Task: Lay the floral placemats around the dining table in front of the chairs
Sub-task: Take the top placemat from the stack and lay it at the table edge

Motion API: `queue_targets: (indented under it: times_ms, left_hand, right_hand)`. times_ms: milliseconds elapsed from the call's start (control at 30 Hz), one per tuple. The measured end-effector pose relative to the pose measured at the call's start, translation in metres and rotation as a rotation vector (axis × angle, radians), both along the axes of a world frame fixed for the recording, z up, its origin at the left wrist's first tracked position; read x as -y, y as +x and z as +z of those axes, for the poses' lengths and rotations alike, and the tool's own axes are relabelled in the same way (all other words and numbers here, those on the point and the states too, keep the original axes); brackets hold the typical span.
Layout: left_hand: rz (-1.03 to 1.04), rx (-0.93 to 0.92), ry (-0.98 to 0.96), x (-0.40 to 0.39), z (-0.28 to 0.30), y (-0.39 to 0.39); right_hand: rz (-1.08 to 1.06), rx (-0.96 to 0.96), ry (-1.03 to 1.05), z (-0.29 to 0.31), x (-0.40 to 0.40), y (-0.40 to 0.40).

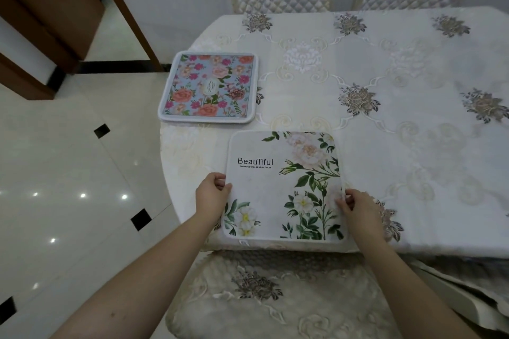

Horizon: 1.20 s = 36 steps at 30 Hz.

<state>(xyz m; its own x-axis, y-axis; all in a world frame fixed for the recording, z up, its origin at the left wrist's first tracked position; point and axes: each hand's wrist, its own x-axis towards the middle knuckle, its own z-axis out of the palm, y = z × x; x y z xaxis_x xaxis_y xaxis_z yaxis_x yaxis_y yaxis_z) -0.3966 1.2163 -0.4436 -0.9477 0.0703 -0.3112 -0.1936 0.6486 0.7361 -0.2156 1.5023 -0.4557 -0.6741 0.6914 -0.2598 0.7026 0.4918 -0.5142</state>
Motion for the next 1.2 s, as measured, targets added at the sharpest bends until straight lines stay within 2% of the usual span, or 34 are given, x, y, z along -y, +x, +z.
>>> queue_targets:
  times_ms: [100, 200, 333, 433, 500, 600, 733, 1000, 1200]
  left_hand:
    - [-0.030, -0.063, -0.078, -0.001, 0.000, 0.001]
    - [-0.091, -0.227, -0.206, -0.006, 0.000, 0.003]
    - [-0.393, -0.370, -0.282, -0.028, -0.006, -0.005]
    - [-0.613, -0.429, -0.376, -0.053, -0.012, -0.018]
    - [-0.677, -0.457, -0.437, -0.070, -0.019, -0.027]
    - [-0.685, -0.453, -0.492, -0.092, -0.032, -0.039]
    - [-0.725, -0.451, -0.464, -0.112, -0.044, -0.044]
    - [-0.776, -0.490, -0.507, -0.092, -0.051, -0.055]
    - [-0.711, -0.440, -0.555, -0.073, -0.049, -0.066]
  right_hand:
    - [-0.016, -0.017, 0.048, 0.007, 0.005, 0.000]
    - [0.043, -0.075, 0.187, 0.013, 0.011, -0.012]
    - [0.211, -0.194, 0.245, 0.015, 0.030, -0.050]
    - [0.380, -0.138, 0.257, 0.010, 0.044, -0.092]
    - [0.459, -0.105, 0.264, 0.002, 0.047, -0.117]
    - [0.506, -0.067, 0.304, -0.012, 0.040, -0.148]
    - [0.543, -0.038, 0.334, -0.024, 0.038, -0.166]
    - [0.528, 0.013, 0.428, -0.039, 0.019, -0.149]
    - [0.442, 0.067, 0.363, -0.039, -0.018, -0.124]
